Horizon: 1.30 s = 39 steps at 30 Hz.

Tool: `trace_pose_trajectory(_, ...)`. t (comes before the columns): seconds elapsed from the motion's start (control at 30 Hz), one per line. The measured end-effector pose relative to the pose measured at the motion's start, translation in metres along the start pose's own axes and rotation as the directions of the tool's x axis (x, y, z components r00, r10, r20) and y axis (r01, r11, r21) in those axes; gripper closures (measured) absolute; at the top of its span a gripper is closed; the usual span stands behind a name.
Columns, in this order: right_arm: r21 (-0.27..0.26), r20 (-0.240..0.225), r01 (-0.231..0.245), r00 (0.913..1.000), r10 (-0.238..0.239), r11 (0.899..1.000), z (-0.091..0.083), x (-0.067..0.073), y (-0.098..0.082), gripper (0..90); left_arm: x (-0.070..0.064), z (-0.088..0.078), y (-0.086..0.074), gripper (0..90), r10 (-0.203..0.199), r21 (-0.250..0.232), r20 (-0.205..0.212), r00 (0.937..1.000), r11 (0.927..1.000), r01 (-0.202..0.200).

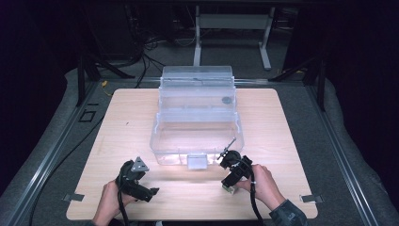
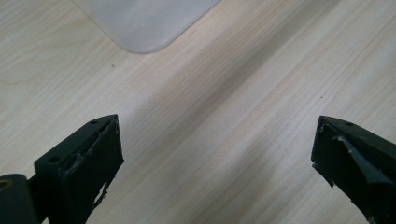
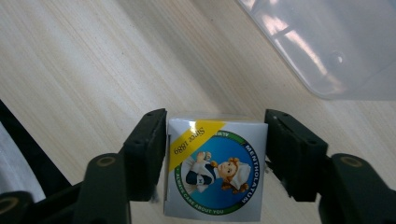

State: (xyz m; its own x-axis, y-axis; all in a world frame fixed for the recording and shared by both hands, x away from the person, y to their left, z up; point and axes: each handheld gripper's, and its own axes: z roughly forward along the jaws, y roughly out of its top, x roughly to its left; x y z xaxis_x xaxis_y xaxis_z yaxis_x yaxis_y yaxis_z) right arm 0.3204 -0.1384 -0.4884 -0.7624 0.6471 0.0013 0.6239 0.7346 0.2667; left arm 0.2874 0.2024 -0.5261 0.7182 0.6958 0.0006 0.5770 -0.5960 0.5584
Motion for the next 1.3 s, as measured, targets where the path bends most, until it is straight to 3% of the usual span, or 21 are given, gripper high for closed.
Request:
trace_pose_trajectory(0.13,-0.016,-0.02,-0.009,0.9998,0.009,1.0,0.001,-0.001,-0.002,45.4,-0.001,0.003,0.0,2.0,0.004,0.002,0.001,1.0,1.0,-0.004)
trace_pose_trajectory(0.2,0.004,-0.008,-0.002,1.0,0.002,1.0,-0.001,-0.001,-0.002,45.8,-0.002,0.003,0.001,2.0,0.008,-0.003,0.002,1.0,1.0,-0.008)
trace_pose_trajectory(0.3,-0.024,0.016,0.002,0.9999,-0.001,1.0,-0.005,-0.002,-0.004,46.1,-0.002,0.003,0.003,2.0,0.02,-0.007,-0.002,0.9998,0.9998,-0.02)
trace_pose_trajectory(0.47,-0.044,0.011,-0.01,0.9999,0.011,0.999,-0.01,-0.006,-0.008,46.2,0.0,0.003,0.002,1.9,0.013,-0.01,-0.004,0.9999,0.9999,-0.013)
trace_pose_trajectory(0.57,-0.046,0.003,-0.01,0.9999,0.01,0.999,-0.013,-0.01,-0.011,46.2,0.001,0.002,0.002,1.6,0.014,-0.008,-0.011,0.9998,0.9999,-0.014)
trace_pose_trajectory(1.3,-0.077,0.069,-0.077,0.9942,0.083,0.994,-0.046,-0.043,-0.033,46.2,0.003,0.001,-0.001,1.6,0.012,-0.017,-0.044,0.999,0.9998,-0.013)
